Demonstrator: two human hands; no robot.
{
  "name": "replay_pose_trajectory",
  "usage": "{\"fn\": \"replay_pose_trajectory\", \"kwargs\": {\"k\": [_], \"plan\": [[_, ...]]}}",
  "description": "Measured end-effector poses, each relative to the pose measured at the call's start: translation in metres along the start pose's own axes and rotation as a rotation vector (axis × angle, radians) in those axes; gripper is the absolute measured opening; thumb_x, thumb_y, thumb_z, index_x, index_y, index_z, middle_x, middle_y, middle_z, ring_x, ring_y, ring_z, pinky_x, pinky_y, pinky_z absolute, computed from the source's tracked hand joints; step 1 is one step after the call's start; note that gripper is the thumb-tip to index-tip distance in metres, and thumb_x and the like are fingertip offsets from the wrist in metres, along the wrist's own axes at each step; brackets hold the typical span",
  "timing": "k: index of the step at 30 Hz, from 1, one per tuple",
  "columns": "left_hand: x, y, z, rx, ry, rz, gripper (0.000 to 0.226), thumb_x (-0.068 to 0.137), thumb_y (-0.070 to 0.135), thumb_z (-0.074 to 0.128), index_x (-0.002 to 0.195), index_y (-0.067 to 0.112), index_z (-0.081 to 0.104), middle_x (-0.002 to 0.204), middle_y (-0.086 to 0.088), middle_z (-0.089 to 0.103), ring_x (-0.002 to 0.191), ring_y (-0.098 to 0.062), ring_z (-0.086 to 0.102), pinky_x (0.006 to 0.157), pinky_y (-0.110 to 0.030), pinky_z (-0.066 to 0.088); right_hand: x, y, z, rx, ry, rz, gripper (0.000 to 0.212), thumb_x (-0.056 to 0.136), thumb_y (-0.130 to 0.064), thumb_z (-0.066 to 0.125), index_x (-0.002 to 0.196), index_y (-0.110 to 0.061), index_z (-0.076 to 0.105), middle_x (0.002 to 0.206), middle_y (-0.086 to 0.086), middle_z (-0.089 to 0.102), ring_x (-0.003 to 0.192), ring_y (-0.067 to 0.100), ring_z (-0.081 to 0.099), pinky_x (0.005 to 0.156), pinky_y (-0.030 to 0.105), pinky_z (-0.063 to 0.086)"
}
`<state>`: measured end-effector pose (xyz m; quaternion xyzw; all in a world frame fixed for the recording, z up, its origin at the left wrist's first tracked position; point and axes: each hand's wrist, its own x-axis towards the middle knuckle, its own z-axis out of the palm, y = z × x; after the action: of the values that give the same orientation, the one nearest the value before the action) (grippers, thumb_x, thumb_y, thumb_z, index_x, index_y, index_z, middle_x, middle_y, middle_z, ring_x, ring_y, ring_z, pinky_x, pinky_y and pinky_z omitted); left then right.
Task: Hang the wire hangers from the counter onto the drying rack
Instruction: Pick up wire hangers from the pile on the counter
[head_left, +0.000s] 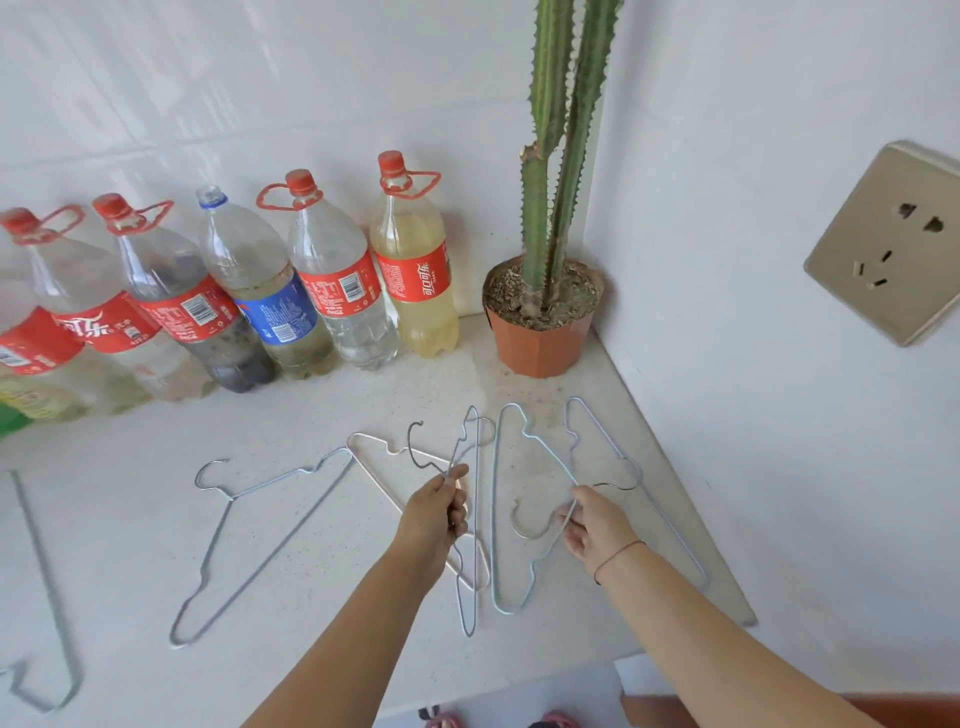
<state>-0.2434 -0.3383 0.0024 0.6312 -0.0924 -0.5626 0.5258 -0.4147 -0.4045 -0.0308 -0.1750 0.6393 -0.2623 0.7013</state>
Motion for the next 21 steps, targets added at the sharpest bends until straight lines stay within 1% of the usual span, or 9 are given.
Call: {"fn": "replay_pose_trajectory", "kwargs": {"k": [2,4,5,8,12,15,17,18,21], "plan": [[-0.001,0.001,-0.003,-0.041,0.024,0.000,0.026,0.100,0.014,0.037,0.106,0.014,0.062,0.064,0.001,0.039,0.051,-0.010,0.033,0.049,-0.019,0.034,-0.006,-0.001,0.002,-0.014,-0.066,0.003,0.016,0.093,-0.019,0.047,0.079,-0.012,0.051,0.072,0.006,0.059,0.066,0.015,0.052,0.057,0.022,0.031],[-0.004,0.001,-0.007,-0.076,0.038,0.010,0.027,0.100,0.013,0.036,0.107,0.014,0.062,0.064,0.000,0.043,0.052,-0.010,0.036,0.049,-0.020,0.037,-0.011,0.000,0.007,-0.032,-0.159,-0.049,0.008,0.094,-0.020,0.046,0.096,-0.015,0.051,0.079,0.004,0.063,0.074,0.013,0.058,0.071,0.025,0.042],[-0.008,0.002,-0.010,-0.084,0.043,0.023,0.028,0.100,0.013,0.036,0.108,0.015,0.063,0.065,0.001,0.045,0.053,-0.011,0.038,0.051,-0.021,0.038,-0.015,0.000,0.010,-0.038,-0.196,-0.090,0.008,0.094,-0.019,0.047,0.100,-0.015,0.052,0.080,0.004,0.064,0.076,0.013,0.060,0.076,0.027,0.044],[-0.024,0.007,-0.018,-0.084,0.057,0.079,0.026,0.100,0.014,0.038,0.105,0.016,0.063,0.066,0.001,0.049,0.057,-0.012,0.040,0.057,-0.022,0.038,-0.025,-0.002,0.018,-0.087,-0.300,-0.207,0.009,0.093,-0.015,0.047,0.095,-0.015,0.056,0.079,0.005,0.062,0.074,0.015,0.058,0.066,0.027,0.038],[-0.048,0.013,-0.035,-0.098,0.074,0.139,0.027,0.100,0.013,0.037,0.105,0.018,0.063,0.067,0.003,0.053,0.056,-0.011,0.042,0.059,-0.023,0.036,-0.041,-0.007,0.035,-0.112,-0.404,-0.264,0.010,0.094,-0.012,0.047,0.097,-0.013,0.057,0.075,0.005,0.057,0.068,0.014,0.053,0.068,0.024,0.044],[-0.069,0.014,-0.053,-0.116,0.096,0.174,0.028,0.100,0.014,0.037,0.108,0.020,0.063,0.067,0.003,0.054,0.056,-0.011,0.043,0.058,-0.022,0.036,-0.054,-0.008,0.048,-0.141,-0.470,-0.298,0.016,0.095,-0.008,0.044,0.096,-0.011,0.060,0.073,0.006,0.053,0.063,0.015,0.048,0.064,0.024,0.045],[-0.086,0.014,-0.067,-0.140,0.119,0.191,0.027,0.100,0.015,0.037,0.109,0.019,0.062,0.069,0.003,0.055,0.057,-0.011,0.044,0.058,-0.022,0.036,-0.064,-0.006,0.055,-0.194,-0.538,-0.355,0.021,0.095,-0.006,0.041,0.094,-0.012,0.062,0.072,0.007,0.051,0.060,0.015,0.047,0.062,0.026,0.043],[-0.095,0.013,-0.075,-0.153,0.131,0.198,0.027,0.099,0.014,0.038,0.111,0.018,0.062,0.070,0.003,0.057,0.057,-0.011,0.045,0.058,-0.022,0.037,-0.071,-0.005,0.058,-0.228,-0.572,-0.381,0.023,0.096,-0.006,0.040,0.097,-0.011,0.062,0.071,0.007,0.050,0.058,0.013,0.047,0.062,0.026,0.041],[-0.130,0.009,-0.102,-0.195,0.160,0.226,0.029,0.095,0.007,0.041,0.117,0.016,0.057,0.077,0.000,0.066,0.060,-0.013,0.048,0.059,-0.023,0.037,-0.094,0.003,0.065,-0.330,-0.656,-0.416,0.024,0.097,-0.007,0.039,0.113,-0.009,0.058,0.070,0.004,0.052,0.049,0.008,0.050,0.057,0.025,0.042]]}}
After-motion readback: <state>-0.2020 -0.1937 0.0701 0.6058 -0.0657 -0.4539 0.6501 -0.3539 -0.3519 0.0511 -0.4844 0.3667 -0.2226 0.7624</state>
